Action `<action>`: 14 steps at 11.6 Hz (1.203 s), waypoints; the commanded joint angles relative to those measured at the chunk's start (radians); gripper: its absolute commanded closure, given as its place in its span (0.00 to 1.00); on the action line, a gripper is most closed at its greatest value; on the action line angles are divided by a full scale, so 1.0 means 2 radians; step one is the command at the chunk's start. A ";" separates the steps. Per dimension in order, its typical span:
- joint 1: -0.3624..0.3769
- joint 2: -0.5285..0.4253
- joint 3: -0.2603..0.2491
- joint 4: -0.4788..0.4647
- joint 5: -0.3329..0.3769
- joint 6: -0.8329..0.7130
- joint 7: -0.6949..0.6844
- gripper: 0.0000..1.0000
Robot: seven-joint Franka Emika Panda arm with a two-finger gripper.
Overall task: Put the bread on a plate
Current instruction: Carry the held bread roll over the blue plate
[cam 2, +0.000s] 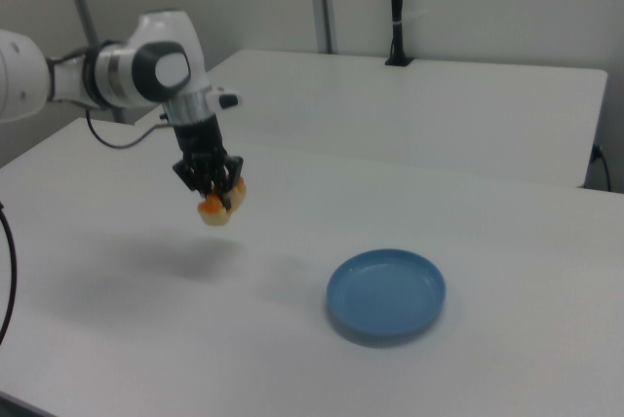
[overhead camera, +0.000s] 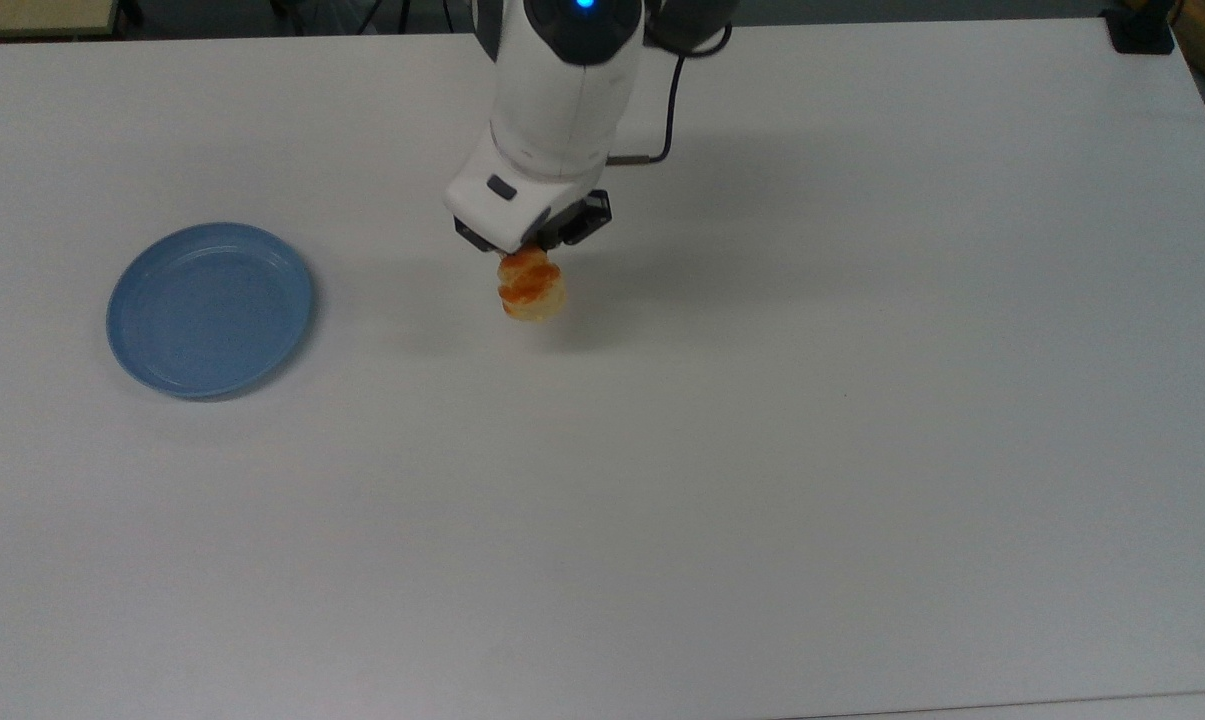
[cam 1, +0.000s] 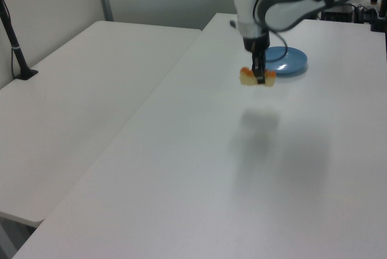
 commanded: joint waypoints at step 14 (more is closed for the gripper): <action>-0.124 0.010 -0.113 0.073 0.027 0.000 -0.108 0.72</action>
